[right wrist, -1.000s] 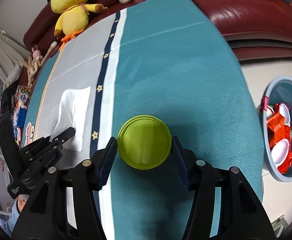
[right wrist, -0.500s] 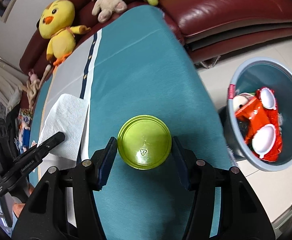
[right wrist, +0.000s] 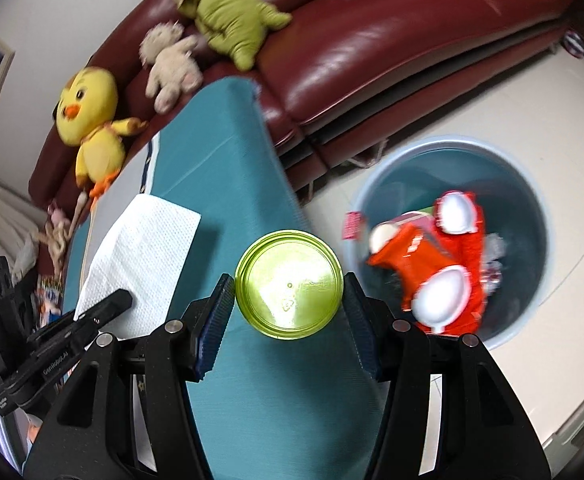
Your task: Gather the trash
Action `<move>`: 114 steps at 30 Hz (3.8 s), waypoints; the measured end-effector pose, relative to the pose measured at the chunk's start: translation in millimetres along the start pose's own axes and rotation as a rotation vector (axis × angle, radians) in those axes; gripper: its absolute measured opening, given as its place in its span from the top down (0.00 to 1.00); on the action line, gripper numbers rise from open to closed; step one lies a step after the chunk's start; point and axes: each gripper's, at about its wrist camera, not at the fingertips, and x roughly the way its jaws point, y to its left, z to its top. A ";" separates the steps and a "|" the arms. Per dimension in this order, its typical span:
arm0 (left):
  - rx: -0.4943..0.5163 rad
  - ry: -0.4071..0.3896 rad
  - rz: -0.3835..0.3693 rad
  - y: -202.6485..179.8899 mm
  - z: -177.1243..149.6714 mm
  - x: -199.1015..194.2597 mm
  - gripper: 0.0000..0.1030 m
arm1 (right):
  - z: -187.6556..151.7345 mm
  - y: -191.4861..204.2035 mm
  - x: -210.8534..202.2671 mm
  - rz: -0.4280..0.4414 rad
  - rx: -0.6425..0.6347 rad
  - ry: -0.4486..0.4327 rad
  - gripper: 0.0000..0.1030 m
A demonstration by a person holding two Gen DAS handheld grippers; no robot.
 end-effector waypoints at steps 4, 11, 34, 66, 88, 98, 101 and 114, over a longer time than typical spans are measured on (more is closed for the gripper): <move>0.066 0.023 -0.042 -37.3 11.8 19.1 0.97 | 5.6 -32.4 -18.0 -0.015 0.052 -0.036 0.49; 0.163 0.092 -0.117 -97.0 25.3 66.2 0.97 | 10.2 -91.5 -50.1 -0.069 0.139 -0.089 0.48; 0.218 0.298 -0.183 -163.3 38.1 195.8 0.84 | 20.7 -179.9 -41.3 -0.144 0.271 -0.037 0.48; 0.103 0.141 -0.004 -64.2 19.0 113.8 0.06 | 38.7 -103.7 14.4 -0.142 0.143 0.062 0.48; 0.082 0.035 -0.026 -54.0 12.0 68.8 0.06 | 32.9 -68.9 1.2 -0.199 0.100 0.052 0.29; 0.105 0.025 0.041 -59.1 -1.8 42.6 0.04 | 8.6 -54.8 -31.8 -0.225 0.045 0.015 0.14; 0.099 0.027 0.058 -57.6 -7.1 35.4 0.04 | -0.4 -42.5 -39.9 -0.227 -0.005 0.003 0.07; 0.033 0.003 0.118 -45.5 -41.8 4.9 0.04 | -44.0 -15.0 -64.6 -0.267 -0.136 -0.025 0.07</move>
